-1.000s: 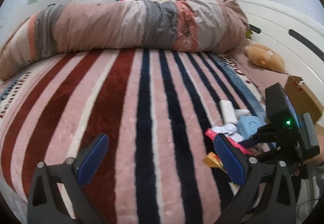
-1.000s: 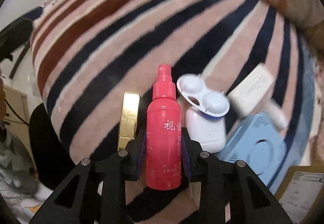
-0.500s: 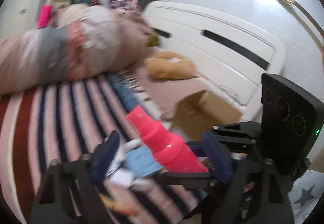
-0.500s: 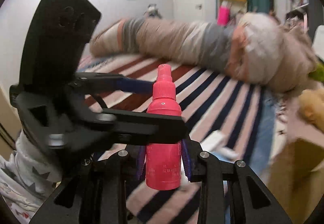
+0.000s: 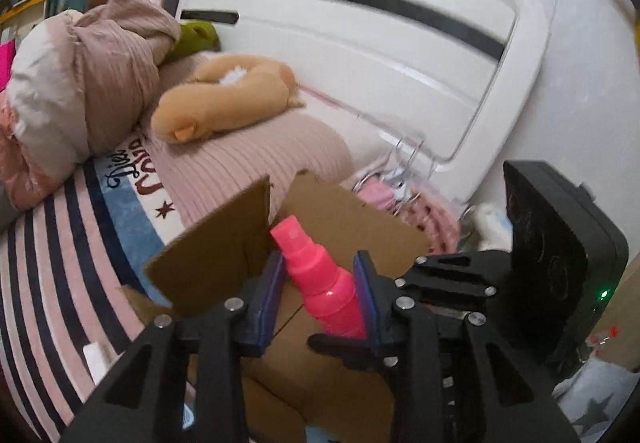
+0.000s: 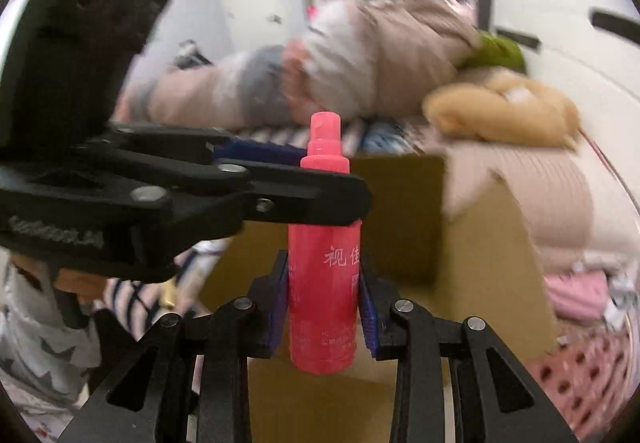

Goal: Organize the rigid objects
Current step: 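Carry the pink spray bottle into the cardboard box and open the right tool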

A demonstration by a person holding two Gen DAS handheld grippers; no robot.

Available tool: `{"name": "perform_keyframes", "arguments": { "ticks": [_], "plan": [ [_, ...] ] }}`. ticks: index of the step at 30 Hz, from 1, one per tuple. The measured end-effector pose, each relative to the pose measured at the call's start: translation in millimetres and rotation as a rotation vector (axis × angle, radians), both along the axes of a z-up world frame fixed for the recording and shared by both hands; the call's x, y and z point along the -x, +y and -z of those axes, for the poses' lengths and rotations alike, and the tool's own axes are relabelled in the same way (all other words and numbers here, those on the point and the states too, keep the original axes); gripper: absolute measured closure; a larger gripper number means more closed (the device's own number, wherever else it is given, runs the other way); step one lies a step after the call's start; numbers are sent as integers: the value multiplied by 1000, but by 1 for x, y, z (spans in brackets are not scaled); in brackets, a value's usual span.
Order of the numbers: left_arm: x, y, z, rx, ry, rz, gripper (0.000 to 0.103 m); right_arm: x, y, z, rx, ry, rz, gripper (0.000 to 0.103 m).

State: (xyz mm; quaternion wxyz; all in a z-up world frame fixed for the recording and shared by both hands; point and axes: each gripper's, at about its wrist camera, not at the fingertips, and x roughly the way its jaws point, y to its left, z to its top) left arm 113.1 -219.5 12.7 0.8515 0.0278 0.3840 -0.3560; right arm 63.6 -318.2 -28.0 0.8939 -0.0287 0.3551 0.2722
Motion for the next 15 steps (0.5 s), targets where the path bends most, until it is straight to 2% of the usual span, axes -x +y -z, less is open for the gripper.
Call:
{"name": "perform_keyframes", "arguments": {
  "ticks": [4,5,6,7,8,9,12,15],
  "plan": [
    [-17,-6,22,-30,74,-33,70,-15,-8,18,42,74,19,76],
    [-19,-7,26,-37,79,-37,65,-19,-7,21,61,90,21,76],
    [-20,-8,28,-43,78,-39,56,-22,-6,24,85,96,23,76],
    [-19,-5,27,-44,70,-40,50,-21,-4,25,105,93,26,76],
    [-18,-4,26,-39,60,-39,39,-19,-4,26,120,90,29,75],
    [-17,-2,25,-32,48,-37,33,-19,-4,27,133,87,35,75],
    [-8,18,9,-8,12,-50,31,-18,-4,22,153,60,63,69],
    [9,65,-16,15,-61,-117,27,-2,7,4,171,-37,55,67]
  ]
}}
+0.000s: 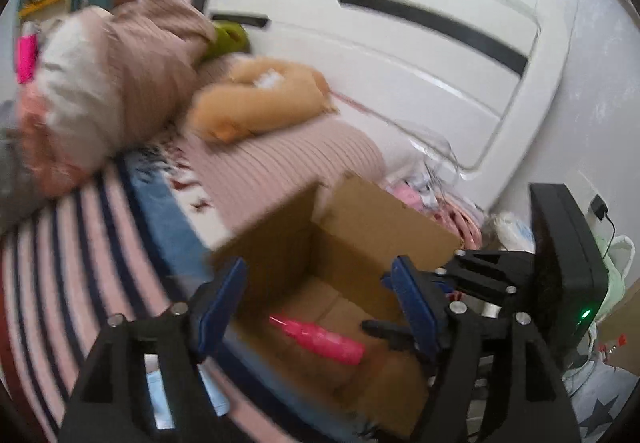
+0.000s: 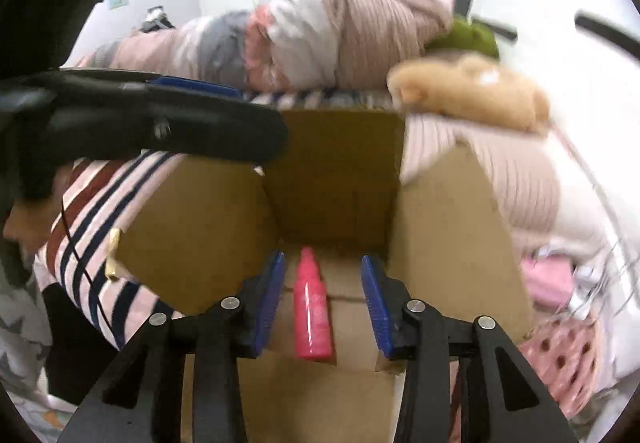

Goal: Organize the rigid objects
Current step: 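Carry the pink spray bottle into the cardboard box and open the right tool, then grasp the light blue square device with the right tool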

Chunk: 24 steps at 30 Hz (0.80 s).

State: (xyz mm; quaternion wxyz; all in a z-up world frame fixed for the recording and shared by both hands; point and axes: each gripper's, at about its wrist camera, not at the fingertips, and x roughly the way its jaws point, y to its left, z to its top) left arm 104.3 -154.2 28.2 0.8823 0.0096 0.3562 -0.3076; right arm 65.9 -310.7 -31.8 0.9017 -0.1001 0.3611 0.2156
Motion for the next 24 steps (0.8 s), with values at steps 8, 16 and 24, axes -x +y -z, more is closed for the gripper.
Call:
{"name": "perform_keyframes", "arguments": {
  "ticks": [8,16,24],
  "plan": [
    [49,142,-16,-68,-146,-268,14,34,100,-39,-117,-55,-251,60],
    [69,248,62,-72,-53,-392,13,17,196,31,-42,99,-186,53],
    [63,275,121,-40,32,-383,13,-46,211,104,113,206,68,16]
  ]
}}
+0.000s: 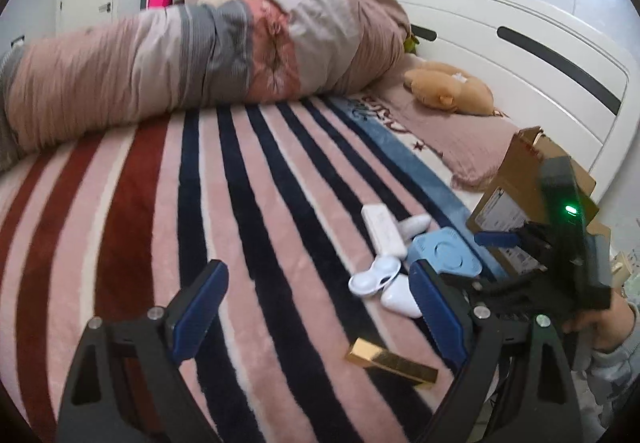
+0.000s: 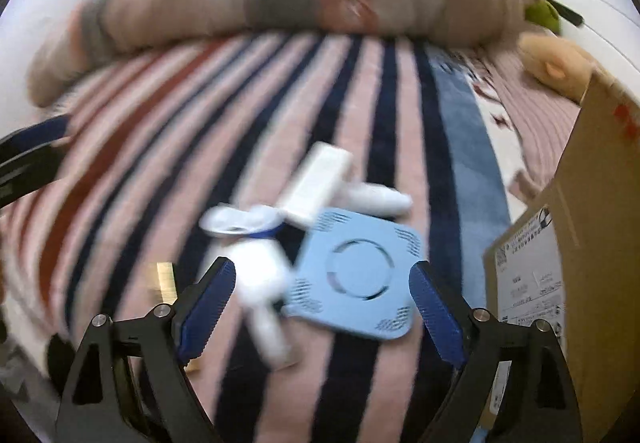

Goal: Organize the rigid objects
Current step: 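Grasp the light blue square device with the right tool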

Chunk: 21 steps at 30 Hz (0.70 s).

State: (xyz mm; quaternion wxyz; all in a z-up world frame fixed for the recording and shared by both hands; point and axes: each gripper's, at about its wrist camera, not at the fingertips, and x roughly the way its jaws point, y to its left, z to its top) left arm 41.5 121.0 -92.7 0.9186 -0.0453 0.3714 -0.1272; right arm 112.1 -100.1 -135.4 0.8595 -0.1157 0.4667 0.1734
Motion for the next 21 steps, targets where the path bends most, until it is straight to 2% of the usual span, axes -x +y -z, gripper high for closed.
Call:
{"name": "perform_keyframes", "arguments": {
  "ticks": [4,9,11,14,17,21],
  "plan": [
    [-6,2,14,17,15,11,13,-23,-5,22,53,71,88,15],
    [-10,3,22,20,26,26,13,-35,-15,31,10,132,109,15],
    [-10,3,22,13,21,30,13,-32,-12,31,25,113,60,22],
    [-8,5,18,29,22,36,13,-27,-8,29,46,98,18,22],
    [-3,3,10,41,10,56,13,-16,-3,18,61,30,-28,22],
    [0,-1,-7,75,-10,82,13,4,5,-13,22,-92,-103,23]
  ]
}}
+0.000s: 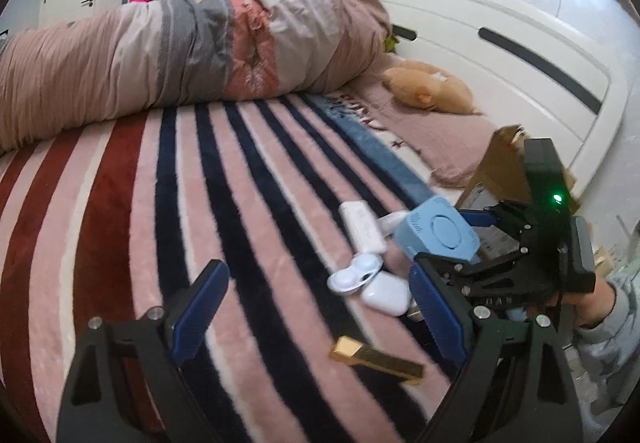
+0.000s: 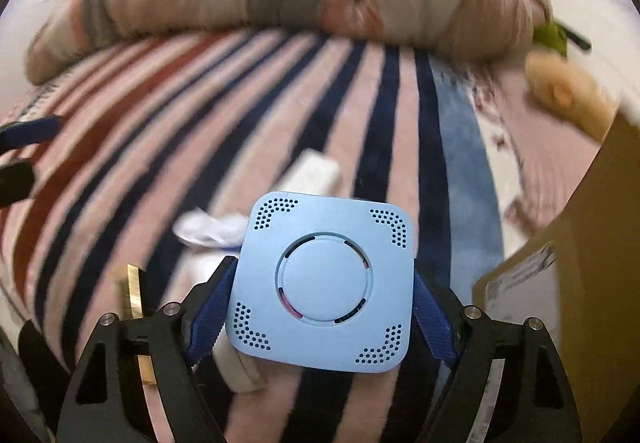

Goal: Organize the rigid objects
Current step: 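Grasp the light blue square device with the right tool, then lift the blue device into the cardboard box and release it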

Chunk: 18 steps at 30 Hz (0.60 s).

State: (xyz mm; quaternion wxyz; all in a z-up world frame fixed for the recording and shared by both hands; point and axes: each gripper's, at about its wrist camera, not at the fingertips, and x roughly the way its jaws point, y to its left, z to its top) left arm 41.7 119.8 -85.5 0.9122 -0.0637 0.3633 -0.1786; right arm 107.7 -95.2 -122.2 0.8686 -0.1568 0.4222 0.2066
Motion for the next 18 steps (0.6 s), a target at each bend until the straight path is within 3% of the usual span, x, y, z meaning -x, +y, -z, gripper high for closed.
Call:
{"name": "perform_keyframes", "arguments": {
  "ticks": [8,10,12,18],
  "plan": [
    [5,-39,-56,208,-29,165,14,60,9,-84,-257,-128,-249,23],
    [3,-53,-65,237,-16,181,24,72,5,-99,-278,-168,-291,23],
    [2,-72,-76,246,-10,211,54,83,-4,-111,-282,-217,-314,23],
    [-8,-134,-104,240,-33,235,64,79,-64,-134,-352,-278,-298,24]
  ]
}}
